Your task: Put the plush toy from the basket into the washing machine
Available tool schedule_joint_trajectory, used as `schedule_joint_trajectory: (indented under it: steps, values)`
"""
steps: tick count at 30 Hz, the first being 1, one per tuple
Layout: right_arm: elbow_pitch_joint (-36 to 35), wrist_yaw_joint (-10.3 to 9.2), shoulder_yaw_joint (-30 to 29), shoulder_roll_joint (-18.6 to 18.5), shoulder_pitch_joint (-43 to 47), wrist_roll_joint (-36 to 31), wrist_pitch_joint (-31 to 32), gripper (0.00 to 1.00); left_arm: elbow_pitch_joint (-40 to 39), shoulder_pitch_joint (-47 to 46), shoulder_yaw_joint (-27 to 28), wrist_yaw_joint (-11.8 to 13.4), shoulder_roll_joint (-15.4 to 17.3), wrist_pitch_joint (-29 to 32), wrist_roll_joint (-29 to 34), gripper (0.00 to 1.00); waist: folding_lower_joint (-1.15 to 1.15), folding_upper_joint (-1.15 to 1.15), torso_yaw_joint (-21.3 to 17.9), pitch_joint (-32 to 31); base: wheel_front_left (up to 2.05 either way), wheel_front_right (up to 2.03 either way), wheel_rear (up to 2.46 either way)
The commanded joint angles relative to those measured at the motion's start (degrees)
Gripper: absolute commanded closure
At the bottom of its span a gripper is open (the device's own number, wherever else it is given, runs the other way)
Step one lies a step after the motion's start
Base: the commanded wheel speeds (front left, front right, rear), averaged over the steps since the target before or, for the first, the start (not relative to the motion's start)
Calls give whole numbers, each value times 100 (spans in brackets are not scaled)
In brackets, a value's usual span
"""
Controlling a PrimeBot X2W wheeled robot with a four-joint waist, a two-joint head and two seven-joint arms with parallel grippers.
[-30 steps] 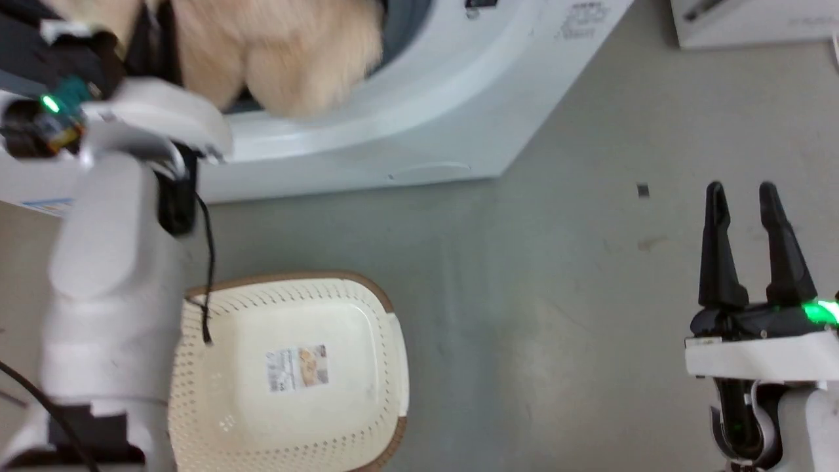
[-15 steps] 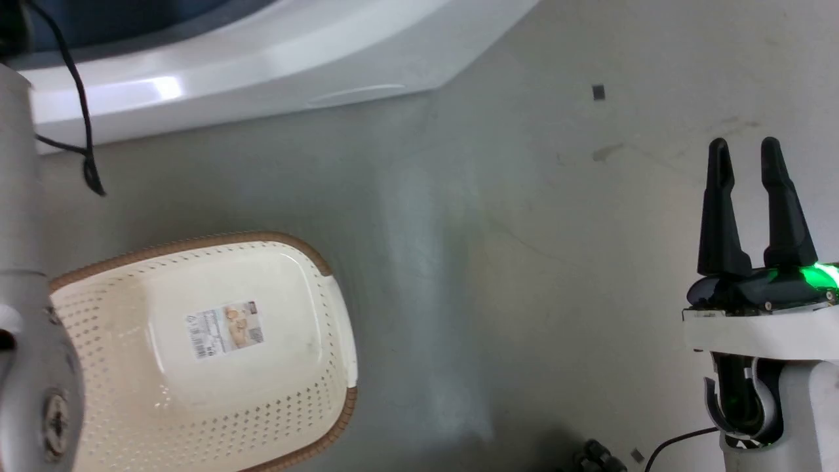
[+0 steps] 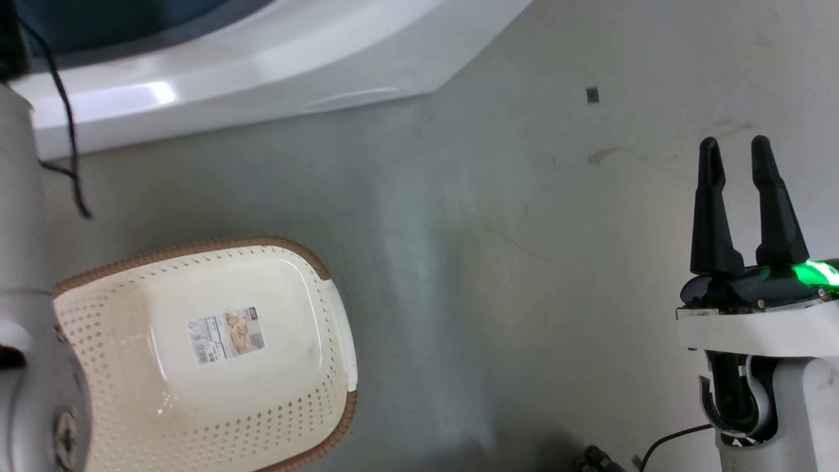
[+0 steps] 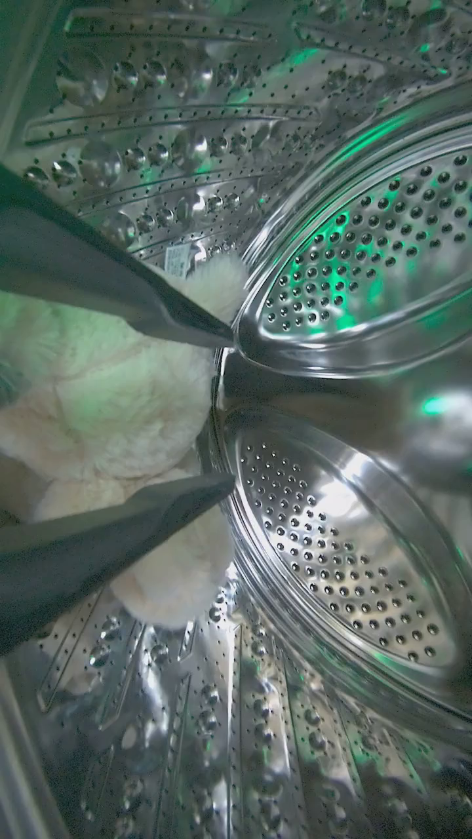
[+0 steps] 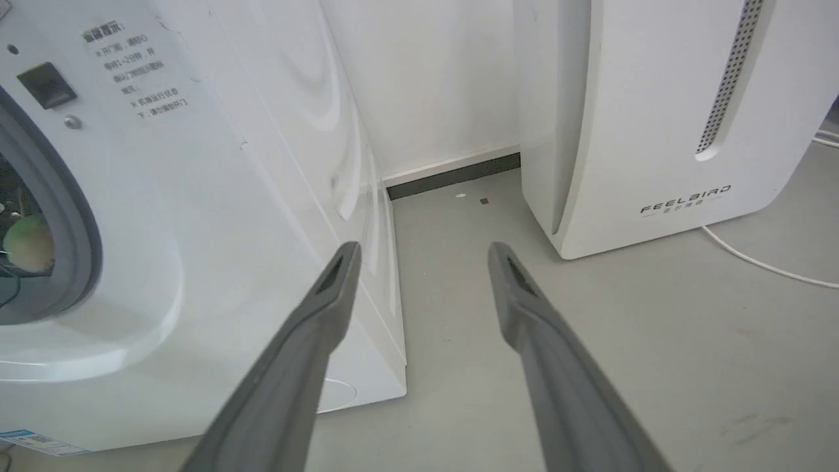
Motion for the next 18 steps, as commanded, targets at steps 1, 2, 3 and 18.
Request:
schedule_joint_trajectory:
  steps: [1, 2, 3, 18]
  values:
    - [25, -4, -10, -3, -59, -22, -25, 0, -97, 241, 75, -5, -62, -25, -61, 0, -1, 0, 113, -258, 0, 0, 0]
    - [46, -4, -18, -3, -38, -36, -25, 0, -131, 393, 70, -43, -96, -25, -59, 0, -1, 0, 149, -357, 0, 0, 0]
    - [69, -4, -15, -3, -14, -56, -25, 0, -170, 537, 43, -72, -121, -25, -28, 0, -1, 0, 184, -446, 0, 0, 0]
    - [286, -4, -31, -3, 541, -486, -25, 0, -1865, 3190, 107, 45, -1013, -25, 127, 0, -1, 0, 771, -1827, 0, 0, 0]
